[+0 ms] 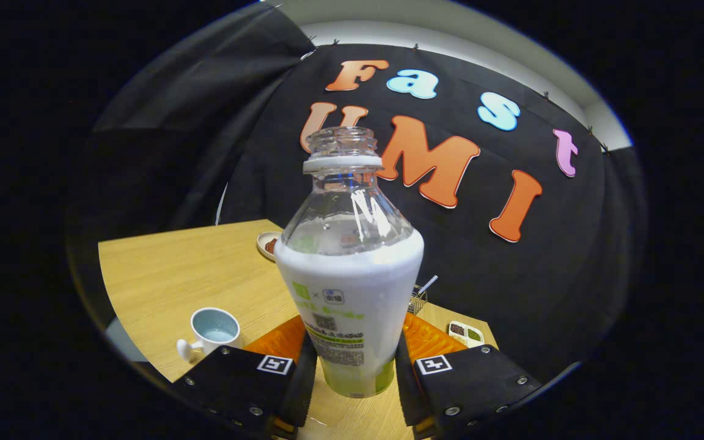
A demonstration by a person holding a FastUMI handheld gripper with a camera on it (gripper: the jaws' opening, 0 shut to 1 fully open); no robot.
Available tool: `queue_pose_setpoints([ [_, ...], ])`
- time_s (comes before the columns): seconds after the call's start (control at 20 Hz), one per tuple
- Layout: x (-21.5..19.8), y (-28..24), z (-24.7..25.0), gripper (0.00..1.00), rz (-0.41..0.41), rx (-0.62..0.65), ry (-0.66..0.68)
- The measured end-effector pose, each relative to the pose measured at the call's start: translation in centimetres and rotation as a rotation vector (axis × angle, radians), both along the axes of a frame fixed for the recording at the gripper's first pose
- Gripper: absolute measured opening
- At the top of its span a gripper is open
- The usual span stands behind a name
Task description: Take the bottle from table, then pour the juice into the cup, finally place the bottle on the coaster
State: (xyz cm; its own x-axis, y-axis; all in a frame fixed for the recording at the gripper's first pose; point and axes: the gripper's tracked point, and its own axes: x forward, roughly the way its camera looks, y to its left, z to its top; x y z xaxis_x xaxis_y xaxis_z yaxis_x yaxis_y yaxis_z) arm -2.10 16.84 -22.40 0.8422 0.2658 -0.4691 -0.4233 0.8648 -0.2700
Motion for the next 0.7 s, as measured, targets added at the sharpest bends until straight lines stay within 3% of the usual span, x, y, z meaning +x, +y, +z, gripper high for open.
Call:
queue_pose_setpoints([
  [0.35, -1.2, -6.2, 4.7, 0.59, -0.113, 0.252, 0.006],
  [0.7, -3.4, -12.3, 10.0, 0.59, -0.197, 0.285, -0.111],
])
